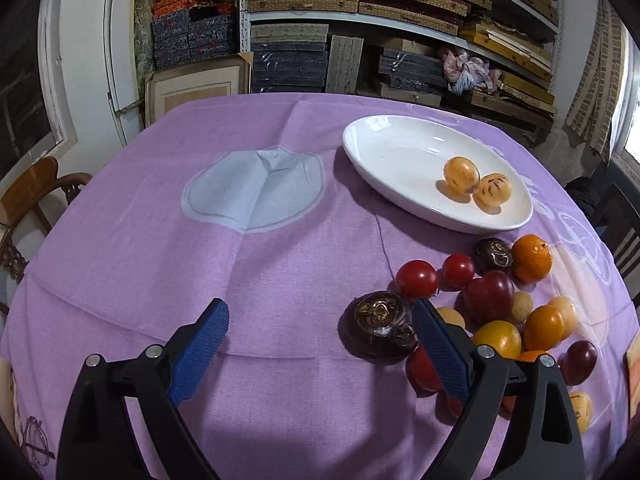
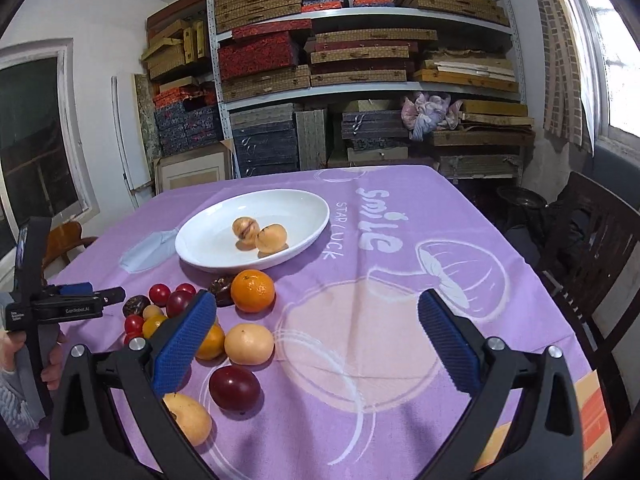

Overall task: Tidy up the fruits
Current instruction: 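Close the left gripper on the dark brown fruit while the right grasps a dark red plum, then lift both fruits onto the white plate and open both grippers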

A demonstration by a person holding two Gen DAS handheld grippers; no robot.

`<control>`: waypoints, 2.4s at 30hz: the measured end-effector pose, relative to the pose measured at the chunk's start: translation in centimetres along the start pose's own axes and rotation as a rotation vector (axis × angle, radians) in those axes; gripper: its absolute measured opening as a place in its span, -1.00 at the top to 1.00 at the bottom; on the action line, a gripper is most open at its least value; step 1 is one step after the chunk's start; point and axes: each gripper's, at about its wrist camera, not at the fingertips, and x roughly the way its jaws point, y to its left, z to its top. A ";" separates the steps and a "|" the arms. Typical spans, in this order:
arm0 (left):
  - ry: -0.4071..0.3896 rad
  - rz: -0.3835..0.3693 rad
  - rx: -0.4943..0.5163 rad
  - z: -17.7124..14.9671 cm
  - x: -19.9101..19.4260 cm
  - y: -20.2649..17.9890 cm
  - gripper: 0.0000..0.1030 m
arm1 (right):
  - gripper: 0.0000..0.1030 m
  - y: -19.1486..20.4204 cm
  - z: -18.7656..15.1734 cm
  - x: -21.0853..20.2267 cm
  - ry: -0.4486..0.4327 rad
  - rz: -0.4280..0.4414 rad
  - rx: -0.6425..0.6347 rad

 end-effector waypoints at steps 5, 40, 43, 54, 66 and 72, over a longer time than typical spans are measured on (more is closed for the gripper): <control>0.035 -0.011 0.045 0.1 1.0 -1.6 -0.82 | -0.92 -1.4 0.0 0.6 0.034 0.019 0.060; 0.096 0.065 0.023 0.0 4.2 0.3 -0.50 | -0.92 1.7 -1.0 2.6 0.192 0.088 -0.056; 0.098 0.077 0.028 0.0 4.2 0.3 -0.50 | -0.89 3.2 -2.0 3.5 0.252 0.064 -0.147; 0.100 0.071 0.028 0.0 4.3 0.4 -0.53 | -0.21 5.3 -3.6 5.5 0.386 0.204 -0.155; 0.100 0.069 0.028 -0.1 4.4 0.3 -0.55 | 0.22 4.8 -4.2 7.1 0.460 0.231 -0.093; 0.073 0.012 0.016 -0.1 3.8 0.3 0.09 | 0.23 5.1 -4.2 6.5 0.432 0.209 -0.120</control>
